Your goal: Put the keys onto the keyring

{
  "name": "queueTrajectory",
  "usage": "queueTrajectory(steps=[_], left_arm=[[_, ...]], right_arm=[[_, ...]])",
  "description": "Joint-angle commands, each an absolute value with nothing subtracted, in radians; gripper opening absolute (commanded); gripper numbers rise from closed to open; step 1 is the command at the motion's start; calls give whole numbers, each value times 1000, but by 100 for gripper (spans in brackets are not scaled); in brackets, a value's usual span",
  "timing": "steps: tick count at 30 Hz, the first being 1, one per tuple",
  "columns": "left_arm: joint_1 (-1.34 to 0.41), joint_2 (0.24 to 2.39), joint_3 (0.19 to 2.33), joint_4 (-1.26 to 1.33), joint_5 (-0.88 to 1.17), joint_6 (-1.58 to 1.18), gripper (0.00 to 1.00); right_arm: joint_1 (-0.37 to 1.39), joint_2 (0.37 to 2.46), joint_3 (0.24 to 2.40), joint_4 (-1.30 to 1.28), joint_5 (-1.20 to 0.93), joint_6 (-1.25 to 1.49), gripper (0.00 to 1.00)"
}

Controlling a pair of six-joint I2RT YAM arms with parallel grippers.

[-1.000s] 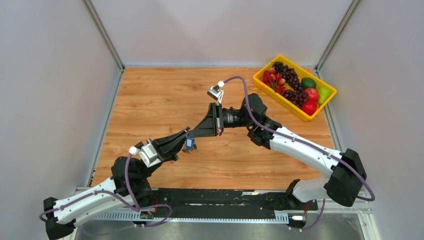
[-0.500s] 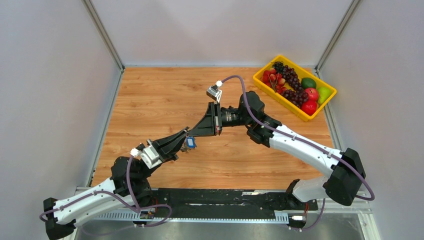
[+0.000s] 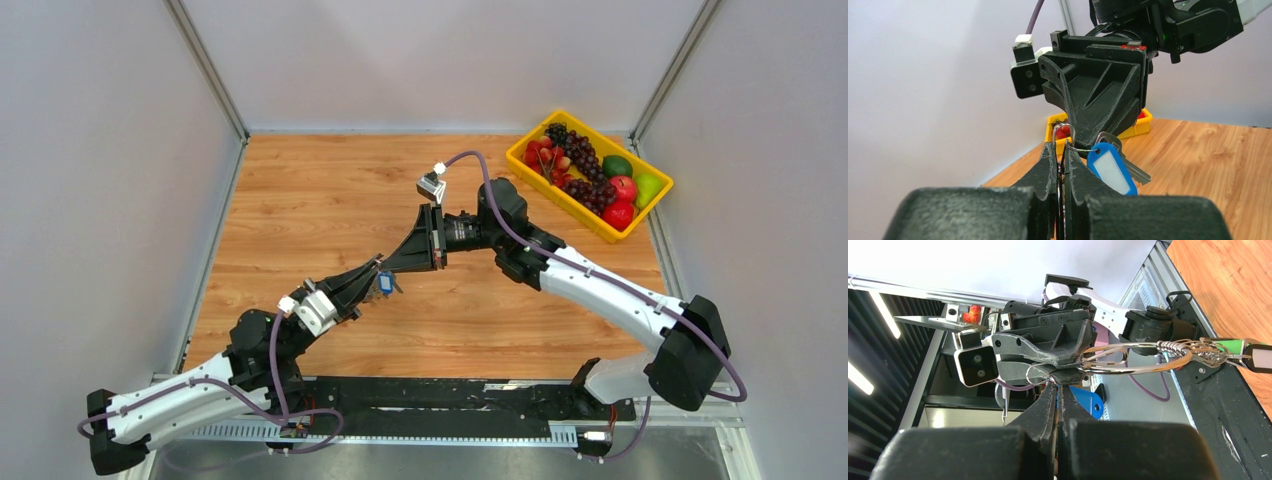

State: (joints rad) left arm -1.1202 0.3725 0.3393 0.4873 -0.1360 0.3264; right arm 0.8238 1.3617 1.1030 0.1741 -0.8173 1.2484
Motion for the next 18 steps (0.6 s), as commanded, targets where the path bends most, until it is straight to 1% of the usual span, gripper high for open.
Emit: queueTrajectory(steps=[1, 18], left_arm=[[-1174, 406, 379, 457, 25, 333, 1], [-1213, 429, 381, 408, 3, 333, 1]], right_arm=[[786, 1385, 1146, 198, -695, 1240, 0], [765, 1383, 1212, 264, -723, 1243, 0]])
